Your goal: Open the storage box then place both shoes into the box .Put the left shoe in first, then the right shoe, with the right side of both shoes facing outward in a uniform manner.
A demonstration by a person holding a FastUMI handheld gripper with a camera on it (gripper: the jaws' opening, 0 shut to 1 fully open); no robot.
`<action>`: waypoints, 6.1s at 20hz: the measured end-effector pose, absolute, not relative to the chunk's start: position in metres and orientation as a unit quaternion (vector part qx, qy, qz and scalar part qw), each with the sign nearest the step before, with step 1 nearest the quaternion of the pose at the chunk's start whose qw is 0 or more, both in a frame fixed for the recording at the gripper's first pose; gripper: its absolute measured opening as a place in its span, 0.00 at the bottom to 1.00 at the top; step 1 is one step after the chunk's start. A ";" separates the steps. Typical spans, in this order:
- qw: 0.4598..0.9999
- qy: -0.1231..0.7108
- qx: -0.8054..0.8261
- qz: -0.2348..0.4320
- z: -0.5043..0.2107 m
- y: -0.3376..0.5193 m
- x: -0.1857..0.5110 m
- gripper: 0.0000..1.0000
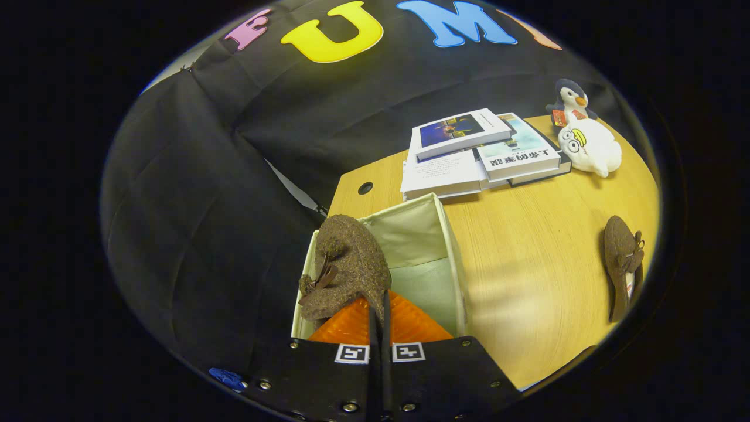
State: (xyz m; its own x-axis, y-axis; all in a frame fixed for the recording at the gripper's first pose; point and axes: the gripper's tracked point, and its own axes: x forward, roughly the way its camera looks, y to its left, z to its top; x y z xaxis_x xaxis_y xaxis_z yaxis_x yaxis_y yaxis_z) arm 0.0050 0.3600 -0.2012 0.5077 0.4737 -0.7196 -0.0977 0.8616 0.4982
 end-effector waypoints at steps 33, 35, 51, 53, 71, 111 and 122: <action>0.873 0.388 0.098 0.280 -0.153 0.328 0.002 0.98; 0.885 0.372 0.086 0.266 -0.145 0.301 0.009 0.98; 0.928 0.356 0.011 0.107 -0.199 0.062 0.033 0.98; 0.927 0.364 0.002 0.091 -0.213 0.038 0.029 0.98; 0.870 0.490 0.022 0.048 -0.342 -0.063 -0.035 0.98; 0.838 0.479 0.208 0.158 -0.166 0.222 0.010 0.00; 0.821 0.501 0.198 0.189 -0.183 0.317 -0.011 0.01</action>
State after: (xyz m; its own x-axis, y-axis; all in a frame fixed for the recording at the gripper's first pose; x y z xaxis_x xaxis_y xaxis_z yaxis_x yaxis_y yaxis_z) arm -0.0112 0.3172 -0.1827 0.4273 0.5084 -0.7476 -0.1120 0.8503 0.5143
